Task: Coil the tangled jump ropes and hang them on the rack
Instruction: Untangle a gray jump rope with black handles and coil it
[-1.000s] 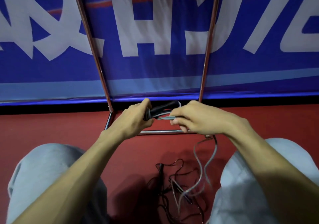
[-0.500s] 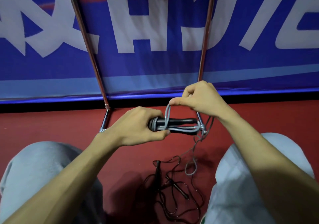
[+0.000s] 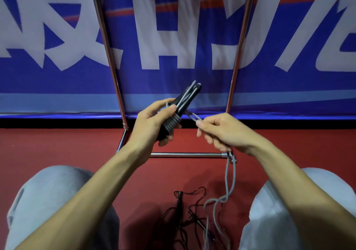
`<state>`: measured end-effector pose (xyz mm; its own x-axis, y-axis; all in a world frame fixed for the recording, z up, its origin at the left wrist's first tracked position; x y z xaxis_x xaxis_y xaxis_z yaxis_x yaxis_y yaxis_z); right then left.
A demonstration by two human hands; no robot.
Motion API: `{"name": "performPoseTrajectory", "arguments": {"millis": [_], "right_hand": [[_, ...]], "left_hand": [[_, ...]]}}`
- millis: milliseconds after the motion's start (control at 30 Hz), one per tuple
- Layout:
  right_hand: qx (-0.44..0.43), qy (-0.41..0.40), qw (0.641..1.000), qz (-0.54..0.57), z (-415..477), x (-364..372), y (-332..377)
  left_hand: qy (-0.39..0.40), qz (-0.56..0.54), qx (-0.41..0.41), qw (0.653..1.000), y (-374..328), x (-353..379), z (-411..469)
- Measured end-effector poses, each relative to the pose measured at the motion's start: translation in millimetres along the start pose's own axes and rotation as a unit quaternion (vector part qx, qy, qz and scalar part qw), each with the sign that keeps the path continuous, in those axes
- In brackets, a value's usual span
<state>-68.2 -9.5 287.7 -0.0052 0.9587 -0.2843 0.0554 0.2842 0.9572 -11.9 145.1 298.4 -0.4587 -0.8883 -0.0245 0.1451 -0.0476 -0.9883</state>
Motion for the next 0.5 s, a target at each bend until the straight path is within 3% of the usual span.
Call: {"name": "performPoseTrajectory", "arguments": {"millis": [133, 267, 400, 500], "right_hand": [[0.086, 0.111, 0.982, -0.125, -9, 14, -13], [0.098, 0.134, 0.966, -0.199, -15, 7, -13], [0.007, 0.132, 0.95, -0.284, -19, 6, -1], [-0.084, 0.111, 0.931, -0.338, -16, 14, 10]], "left_hand": [[-0.055, 0.076, -0.014, 0.995, 10, -15, 6], [-0.061, 0.239, 0.028, 0.969, 8, -26, 9], [-0.083, 0.399, 0.042, 0.912, 9, -32, 12], [-0.03, 0.51, 0.05, 0.858, 20, -22, 13]]}}
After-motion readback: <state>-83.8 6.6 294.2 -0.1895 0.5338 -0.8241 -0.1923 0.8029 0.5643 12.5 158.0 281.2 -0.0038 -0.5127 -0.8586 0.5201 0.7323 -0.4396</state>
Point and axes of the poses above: each hand's wrist, its own z-axis towards the middle knuckle, its own x-axis out of the palm, y = z × x, the point moved 7 cm from there along z, towards the middle knuckle, and after that the axes turned 10 degrees about z, right-handed, at the moved point
